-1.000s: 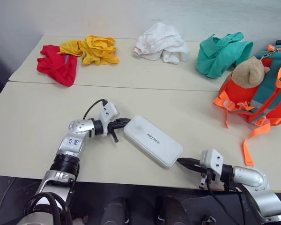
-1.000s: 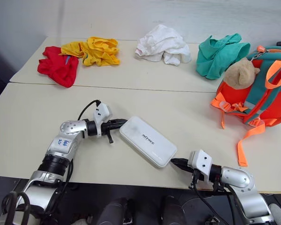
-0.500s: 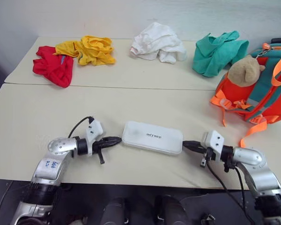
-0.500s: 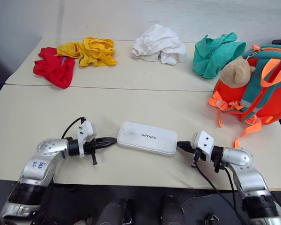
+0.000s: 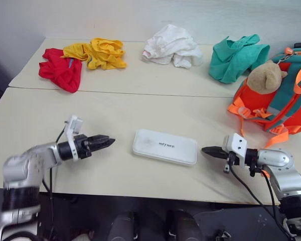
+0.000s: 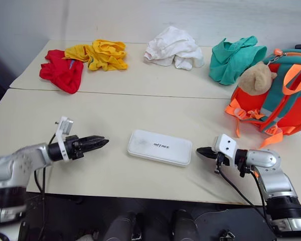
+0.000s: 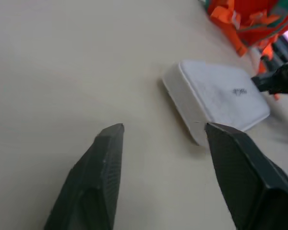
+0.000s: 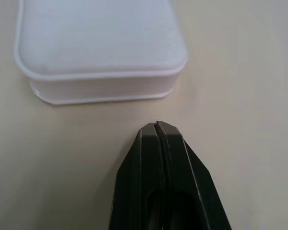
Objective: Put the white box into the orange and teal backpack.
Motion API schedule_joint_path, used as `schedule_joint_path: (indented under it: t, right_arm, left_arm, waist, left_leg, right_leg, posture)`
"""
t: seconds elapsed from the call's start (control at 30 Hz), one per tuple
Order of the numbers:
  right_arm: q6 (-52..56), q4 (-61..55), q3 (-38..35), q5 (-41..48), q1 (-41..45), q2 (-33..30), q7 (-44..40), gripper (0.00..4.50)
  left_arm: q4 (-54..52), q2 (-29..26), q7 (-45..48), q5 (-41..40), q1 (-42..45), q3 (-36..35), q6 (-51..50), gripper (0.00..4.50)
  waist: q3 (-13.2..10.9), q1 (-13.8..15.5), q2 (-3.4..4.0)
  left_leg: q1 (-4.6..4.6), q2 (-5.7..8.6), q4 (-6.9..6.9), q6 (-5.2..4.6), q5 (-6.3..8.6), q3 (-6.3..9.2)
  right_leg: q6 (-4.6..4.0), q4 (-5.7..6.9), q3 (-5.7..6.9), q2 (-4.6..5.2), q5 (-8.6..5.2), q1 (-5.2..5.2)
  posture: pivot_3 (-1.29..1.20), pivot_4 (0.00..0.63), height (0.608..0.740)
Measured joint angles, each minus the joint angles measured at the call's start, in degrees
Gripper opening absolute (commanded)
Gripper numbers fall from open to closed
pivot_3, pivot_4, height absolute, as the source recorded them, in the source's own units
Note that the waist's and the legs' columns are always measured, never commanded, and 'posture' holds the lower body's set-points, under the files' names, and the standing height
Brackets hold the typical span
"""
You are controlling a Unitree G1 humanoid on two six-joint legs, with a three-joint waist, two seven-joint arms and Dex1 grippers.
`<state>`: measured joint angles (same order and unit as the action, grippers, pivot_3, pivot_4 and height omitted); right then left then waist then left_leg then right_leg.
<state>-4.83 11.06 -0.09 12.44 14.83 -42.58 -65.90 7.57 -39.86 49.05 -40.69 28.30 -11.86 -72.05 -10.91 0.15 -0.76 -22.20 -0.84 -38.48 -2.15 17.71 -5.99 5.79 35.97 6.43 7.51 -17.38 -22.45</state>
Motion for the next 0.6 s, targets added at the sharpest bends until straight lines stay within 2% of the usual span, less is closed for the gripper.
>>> schedule_joint_path:
  t: [0.1, 0.3, 0.6]
  right_arm:
    - [1.45, -1.90, 0.46, 0.50, -0.04, 0.00, -1.44, 0.00]
    - [4.09, -5.13, 1.24, 0.74, -0.03, 0.30, -1.75, 0.00]
    - [2.15, -4.32, 3.70, -0.50, 1.44, 3.27, -0.87, 0.00]
  left_arm:
    - [9.03, 2.11, -0.84, 0.57, 8.93, 3.68, -7.08, 3.52]
    - [19.80, 5.00, 0.66, 2.85, 19.27, 12.53, -11.93, 3.52]
    - [24.71, 7.94, 5.69, 3.60, 22.86, 18.53, -13.45, 3.52]
  waist:
    - [0.00, -0.14, 0.00]
    - [0.00, -0.20, 0.00]
    - [0.00, -0.25, -0.01]
  left_leg:
    - [-0.03, 0.02, -0.01, -0.01, -0.01, -0.04]
    - [-0.02, 0.02, -0.06, 0.03, -0.03, -0.08]
    - [-0.02, 0.01, -0.14, 0.04, -0.03, -0.10]
  right_leg:
    - [0.02, -0.03, 0.00, -0.17, -0.01, -0.02]
    - [0.02, 0.01, -0.07, -0.28, -0.01, -0.02]
    - [0.02, 0.01, -0.12, -0.30, -0.01, -0.02]
  posture:
    - [0.00, 0.150, 0.740]
    - [0.00, 0.150, 0.740]
    - [0.00, 0.150, 0.740]
